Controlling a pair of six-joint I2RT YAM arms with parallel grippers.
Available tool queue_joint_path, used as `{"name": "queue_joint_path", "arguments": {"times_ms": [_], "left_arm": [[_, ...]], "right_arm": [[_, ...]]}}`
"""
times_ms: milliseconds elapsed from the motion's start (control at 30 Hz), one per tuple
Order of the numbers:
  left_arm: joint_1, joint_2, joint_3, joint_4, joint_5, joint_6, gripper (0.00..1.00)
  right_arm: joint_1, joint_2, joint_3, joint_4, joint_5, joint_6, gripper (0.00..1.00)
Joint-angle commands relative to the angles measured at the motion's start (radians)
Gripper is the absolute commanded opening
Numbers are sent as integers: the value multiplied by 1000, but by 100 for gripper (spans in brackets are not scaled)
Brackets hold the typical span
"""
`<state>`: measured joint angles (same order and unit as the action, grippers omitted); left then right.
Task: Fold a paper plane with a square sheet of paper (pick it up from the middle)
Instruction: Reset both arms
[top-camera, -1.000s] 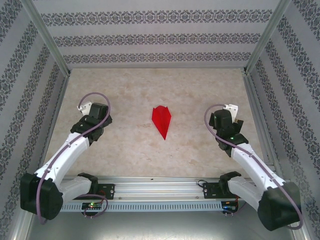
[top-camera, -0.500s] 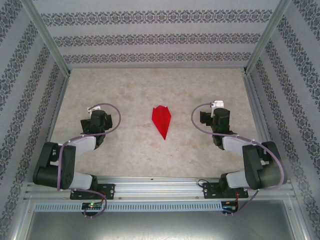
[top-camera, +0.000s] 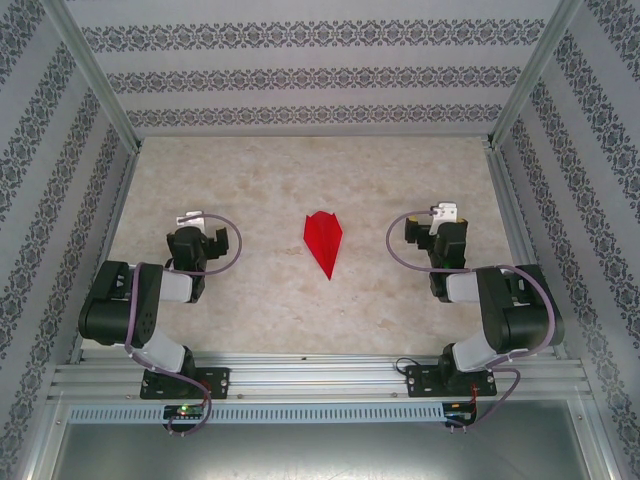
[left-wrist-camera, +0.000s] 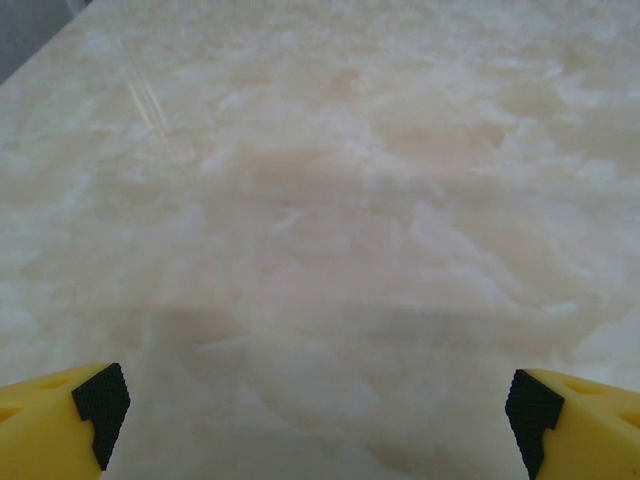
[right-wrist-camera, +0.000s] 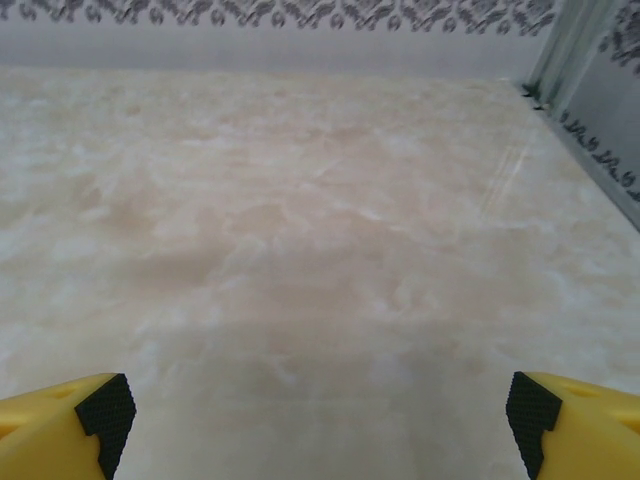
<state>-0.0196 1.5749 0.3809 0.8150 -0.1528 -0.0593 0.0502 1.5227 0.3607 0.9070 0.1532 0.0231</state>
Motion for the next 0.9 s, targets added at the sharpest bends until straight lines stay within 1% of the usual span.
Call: {"name": "queue_joint_path", "arguments": {"times_ms": [0, 33, 867], "left_arm": [[3, -21, 14, 39, 21, 18, 100], [4, -13, 13, 56, 27, 22, 100], [3, -15, 14, 47, 30, 21, 100]], "right_arm": [[9, -18, 2, 25, 99, 33, 98], [11, -16, 1, 30, 103, 29, 98], [14, -16, 3, 26, 98, 25, 98]]}}
